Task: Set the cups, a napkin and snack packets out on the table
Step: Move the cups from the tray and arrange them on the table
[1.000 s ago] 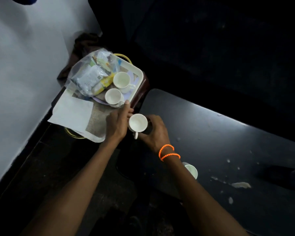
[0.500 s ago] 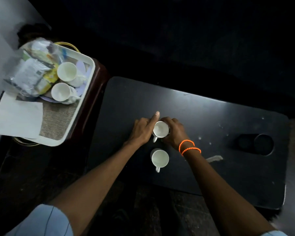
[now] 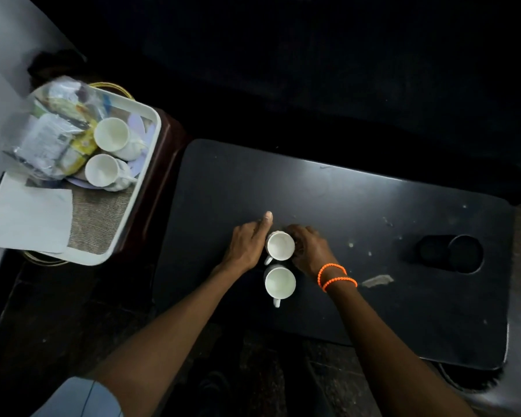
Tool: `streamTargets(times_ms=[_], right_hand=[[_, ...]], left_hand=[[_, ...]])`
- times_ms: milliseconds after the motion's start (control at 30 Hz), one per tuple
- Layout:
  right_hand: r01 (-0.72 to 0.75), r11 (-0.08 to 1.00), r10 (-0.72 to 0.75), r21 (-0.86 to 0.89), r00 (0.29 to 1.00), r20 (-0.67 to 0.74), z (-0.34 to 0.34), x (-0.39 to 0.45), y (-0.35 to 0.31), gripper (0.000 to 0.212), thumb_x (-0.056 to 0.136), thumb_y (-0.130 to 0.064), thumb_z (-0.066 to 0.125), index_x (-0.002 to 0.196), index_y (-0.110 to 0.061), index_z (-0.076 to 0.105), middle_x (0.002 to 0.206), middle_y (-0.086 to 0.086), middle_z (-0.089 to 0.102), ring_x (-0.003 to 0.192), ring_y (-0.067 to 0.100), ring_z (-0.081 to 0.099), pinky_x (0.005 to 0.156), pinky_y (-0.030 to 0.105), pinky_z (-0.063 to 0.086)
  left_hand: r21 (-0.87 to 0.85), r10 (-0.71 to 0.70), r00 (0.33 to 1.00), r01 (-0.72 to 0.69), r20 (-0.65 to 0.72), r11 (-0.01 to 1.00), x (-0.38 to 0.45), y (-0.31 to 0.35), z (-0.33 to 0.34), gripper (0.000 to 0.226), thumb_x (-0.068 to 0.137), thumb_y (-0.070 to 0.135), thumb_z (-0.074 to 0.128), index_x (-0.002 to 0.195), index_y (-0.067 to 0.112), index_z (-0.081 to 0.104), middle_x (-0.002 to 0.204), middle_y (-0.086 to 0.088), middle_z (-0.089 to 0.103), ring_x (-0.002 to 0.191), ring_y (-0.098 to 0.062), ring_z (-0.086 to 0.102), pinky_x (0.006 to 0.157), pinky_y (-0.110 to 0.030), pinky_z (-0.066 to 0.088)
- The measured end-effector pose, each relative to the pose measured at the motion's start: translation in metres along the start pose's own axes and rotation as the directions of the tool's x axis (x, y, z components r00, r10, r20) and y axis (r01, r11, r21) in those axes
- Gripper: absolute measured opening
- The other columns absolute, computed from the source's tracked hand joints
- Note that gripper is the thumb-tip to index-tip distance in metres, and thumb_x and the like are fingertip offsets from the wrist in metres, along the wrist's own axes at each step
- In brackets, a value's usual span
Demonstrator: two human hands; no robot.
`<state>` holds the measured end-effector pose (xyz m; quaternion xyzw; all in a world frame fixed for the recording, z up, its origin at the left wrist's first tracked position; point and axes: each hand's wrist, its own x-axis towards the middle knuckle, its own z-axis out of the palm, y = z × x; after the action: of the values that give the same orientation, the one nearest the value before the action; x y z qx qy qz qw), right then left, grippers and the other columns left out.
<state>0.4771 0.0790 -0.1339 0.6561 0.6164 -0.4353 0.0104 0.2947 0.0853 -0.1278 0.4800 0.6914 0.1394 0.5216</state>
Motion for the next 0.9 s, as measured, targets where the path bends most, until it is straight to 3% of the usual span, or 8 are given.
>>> streamTargets(times_ms=[133, 200, 367, 500, 600, 667, 800, 900], right_hand=[[0.009, 1.0, -0.009, -0.025, 1.0, -0.012, -0.01, 0.011, -0.01, 0.067, 0.072, 0.014, 0.065, 0.133, -0.014, 0.062, 0.127, 0.014, 0.061, 0.111, 0.035, 0.064, 0.095, 0.034, 0.053], [0.019, 0.997, -0.02, -0.075, 1.0, -0.019, -0.015, 0.019, -0.02, 0.06, 0.074, 0.012, 0.068, 0.128, -0.014, 0.066, 0.121, 0.016, 0.065, 0.109, 0.038, 0.065, 0.095, 0.041, 0.054], [-0.003, 0.99, -0.011, -0.138, 0.995, -0.102, -0.02, 0.045, -0.068, 0.057, 0.074, 0.011, 0.066, 0.124, -0.017, 0.066, 0.118, 0.014, 0.066, 0.109, 0.038, 0.065, 0.093, 0.042, 0.055], [0.119, 0.988, -0.127, -0.096, 0.989, -0.074, 0.0, 0.066, -0.13, 0.057, 0.076, 0.007, 0.067, 0.13, -0.011, 0.064, 0.127, 0.016, 0.064, 0.117, 0.036, 0.062, 0.099, 0.039, 0.051], [0.263, 0.962, -0.264, -0.069, 0.964, -0.017, 0.028, 0.074, -0.185, 0.055, 0.076, 0.007, 0.066, 0.13, -0.006, 0.064, 0.128, 0.019, 0.063, 0.118, 0.038, 0.061, 0.101, 0.037, 0.049], [0.352, 0.935, -0.353, -0.052, 0.936, -0.003, 0.048, 0.075, -0.221, 0.057, 0.074, 0.007, 0.064, 0.13, -0.004, 0.063, 0.128, 0.021, 0.062, 0.118, 0.041, 0.059, 0.103, 0.041, 0.047], [0.423, 0.906, -0.419, 0.014, 0.902, -0.103, 0.077, 0.083, -0.285, 0.058, 0.076, 0.001, 0.062, 0.134, -0.006, 0.061, 0.129, 0.019, 0.061, 0.122, 0.04, 0.053, 0.103, 0.047, 0.045], [0.361, 0.933, -0.36, -0.009, 0.928, -0.1, 0.092, 0.097, -0.315, 0.059, 0.079, -0.014, 0.069, 0.137, -0.016, 0.057, 0.132, 0.011, 0.062, 0.126, 0.037, 0.048, 0.1, 0.047, 0.044]], left_hand=[[-0.123, -0.057, 0.996, 0.049, -0.066, 0.991, -0.001, -0.01, -0.029, 0.088, 0.093, 0.081, 0.02, 0.122, 0.02, 0.077, 0.131, -0.003, 0.075, 0.125, -0.028, 0.067, 0.112, -0.04, 0.048], [-0.185, -0.086, 0.986, 0.059, -0.14, 0.981, -0.002, -0.018, -0.051, 0.092, 0.088, 0.084, 0.02, 0.118, 0.021, 0.079, 0.13, -0.005, 0.075, 0.123, -0.027, 0.068, 0.11, -0.049, 0.051], [-0.302, -0.141, 0.893, 0.006, -0.428, 0.953, 0.002, -0.05, -0.117, 0.084, 0.095, 0.078, 0.026, 0.106, 0.015, 0.082, 0.108, -0.003, 0.082, 0.106, -0.019, 0.075, 0.097, -0.05, 0.058], [-0.194, -0.071, 0.727, -0.086, -0.682, 0.977, 0.004, -0.063, -0.166, 0.067, 0.106, 0.065, 0.031, 0.081, 0.022, 0.076, 0.069, 0.009, 0.069, 0.069, -0.005, 0.065, 0.076, -0.034, 0.054], [-0.162, -0.066, 0.524, -0.139, -0.849, 0.977, 0.007, -0.07, -0.199, 0.053, 0.111, 0.048, 0.038, 0.081, 0.017, 0.069, 0.082, -0.001, 0.072, 0.08, -0.012, 0.062, 0.079, -0.032, 0.049], [-0.211, -0.134, 0.448, -0.128, -0.884, 0.969, 0.013, -0.078, -0.219, 0.044, 0.11, 0.039, 0.042, 0.094, 0.009, 0.07, 0.1, -0.012, 0.07, 0.094, -0.013, 0.057, 0.086, -0.031, 0.045], [-0.334, -0.239, 0.54, -0.083, -0.807, 0.939, 0.029, -0.091, -0.251, 0.038, 0.104, 0.03, 0.049, 0.113, -0.001, 0.068, 0.122, -0.021, 0.067, 0.116, -0.031, 0.058, 0.096, -0.028, 0.039], [-0.52, -0.365, 0.694, -0.017, -0.621, 0.854, 0.035, -0.089, -0.269, 0.036, 0.102, 0.04, 0.048, 0.111, 0.02, 0.076, 0.133, -0.014, 0.068, 0.126, -0.033, 0.06, 0.111, -0.043, 0.048]])
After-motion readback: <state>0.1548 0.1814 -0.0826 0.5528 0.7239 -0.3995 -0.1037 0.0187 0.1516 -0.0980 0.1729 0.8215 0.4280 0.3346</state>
